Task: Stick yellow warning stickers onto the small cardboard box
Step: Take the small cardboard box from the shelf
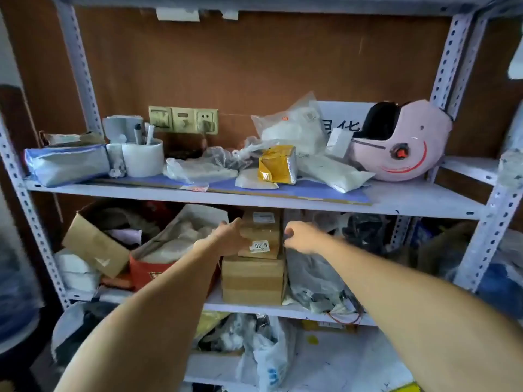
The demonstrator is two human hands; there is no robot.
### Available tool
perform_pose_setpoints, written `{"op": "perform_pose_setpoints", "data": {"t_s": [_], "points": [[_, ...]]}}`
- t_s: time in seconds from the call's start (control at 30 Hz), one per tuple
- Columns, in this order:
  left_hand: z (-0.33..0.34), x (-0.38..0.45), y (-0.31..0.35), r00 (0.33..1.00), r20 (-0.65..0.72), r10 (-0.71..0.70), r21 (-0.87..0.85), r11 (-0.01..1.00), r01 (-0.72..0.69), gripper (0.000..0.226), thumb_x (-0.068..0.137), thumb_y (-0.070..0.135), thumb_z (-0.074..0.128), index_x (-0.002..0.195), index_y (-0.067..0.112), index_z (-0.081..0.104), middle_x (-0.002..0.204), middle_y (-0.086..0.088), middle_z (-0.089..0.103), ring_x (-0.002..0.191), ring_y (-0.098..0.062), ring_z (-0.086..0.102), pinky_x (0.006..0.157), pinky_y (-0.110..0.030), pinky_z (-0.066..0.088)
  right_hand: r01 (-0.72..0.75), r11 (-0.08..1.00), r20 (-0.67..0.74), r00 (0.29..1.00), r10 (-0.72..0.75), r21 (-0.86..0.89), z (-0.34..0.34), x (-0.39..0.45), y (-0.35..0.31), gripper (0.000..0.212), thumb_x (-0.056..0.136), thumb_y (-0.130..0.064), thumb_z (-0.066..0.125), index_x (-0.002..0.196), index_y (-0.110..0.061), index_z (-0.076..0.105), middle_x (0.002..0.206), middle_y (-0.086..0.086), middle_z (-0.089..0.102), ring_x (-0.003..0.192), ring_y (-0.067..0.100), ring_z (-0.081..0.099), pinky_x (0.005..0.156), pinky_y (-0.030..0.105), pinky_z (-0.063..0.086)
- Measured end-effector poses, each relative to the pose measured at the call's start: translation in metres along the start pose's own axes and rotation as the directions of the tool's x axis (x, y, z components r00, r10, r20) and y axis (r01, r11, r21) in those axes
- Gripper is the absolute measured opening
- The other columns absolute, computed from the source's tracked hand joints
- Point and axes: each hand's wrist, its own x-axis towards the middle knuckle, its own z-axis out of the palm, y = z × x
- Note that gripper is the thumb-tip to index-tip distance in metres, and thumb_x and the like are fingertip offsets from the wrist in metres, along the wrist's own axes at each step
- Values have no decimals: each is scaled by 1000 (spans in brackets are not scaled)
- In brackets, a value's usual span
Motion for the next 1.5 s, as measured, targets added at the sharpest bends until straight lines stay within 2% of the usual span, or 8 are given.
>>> {"op": "perform_pose_setpoints", "data": {"t_s": [0.27, 0.47, 0.63, 0.77, 0.9, 1.0, 1.37, 1.5], "points": [[28, 71, -12, 995, -103, 16, -394, 917, -55, 53, 97, 44, 52, 148, 31, 39, 124, -6, 66, 97, -23, 61, 83, -32, 48, 22, 903, -85, 996, 16, 428, 48, 83, 10, 61, 95, -48, 50, 148, -24, 34, 152, 6, 44, 135, 28, 46, 97, 29, 38], [55, 91, -28, 994, -99, 55, -781, 614, -112, 56, 93, 29, 58, 146, 33, 42, 135, 3, 63, 126, -20, 60, 111, -39, 46, 69, 704, -211, 970, 117, 707, 87, 104, 9, 54, 94, -41, 55, 143, -39, 35, 146, 0, 50, 129, 22, 50, 92, 27, 37], [57, 100, -35, 988, -93, 126, -847, 511, -145, 68, 82, 36, 61, 146, 32, 41, 134, 2, 62, 128, -19, 58, 115, -43, 43, 66, 662, -262, 944, 202, 747, 93, 98, -4, 61, 89, -45, 61, 143, -40, 35, 147, -10, 47, 128, 17, 48, 95, 28, 39], [58, 98, -41, 962, -90, 259, -862, 464, -206, 53, 98, 15, 56, 147, 26, 40, 124, 16, 61, 114, 10, 59, 112, -26, 45, 45, 657, -310, 905, 293, 752, 99, 82, -10, 60, 84, -51, 64, 138, -47, 38, 140, -15, 51, 126, 16, 52, 97, 29, 44], [71, 78, -45, 912, -101, 398, -863, 421, -280, 50, 90, 33, 60, 138, 39, 46, 139, 5, 58, 130, -8, 54, 117, -40, 40, 23, 672, -383, 836, 394, 740, 107, 42, -19, 52, 85, -47, 65, 133, -47, 45, 126, -19, 60, 107, 1, 59, 85, 16, 47], [89, 56, -35, 874, -73, 480, -891, 362, -273, 56, 89, 29, 59, 143, 32, 44, 140, 7, 57, 132, -10, 53, 117, -43, 40, 12, 676, -463, 738, 491, 737, 119, -2, -17, 50, 82, -48, 63, 130, -49, 48, 118, -22, 67, 106, 0, 64, 95, 34, 53], [195, -103, 101, 420, 125, 899, -947, 234, -219, 61, 85, 27, 62, 145, 28, 47, 144, 9, 53, 138, -12, 45, 117, -43, 38, -274, 618, -565, 253, 785, 737, 126, -261, 32, 56, 88, -39, 65, 138, -46, 41, 129, -23, 60, 117, -7, 56, 99, 17, 45], [239, -196, 156, 192, 175, 966, -951, 217, -221, 66, 84, 23, 61, 147, 32, 43, 150, 3, 47, 143, -11, 42, 119, -43, 37, -274, 526, -534, 53, 844, 805, 137, -375, 46, 65, 86, -30, 69, 141, -48, 39, 122, -31, 58, 107, -17, 57, 83, 1, 43]]}}
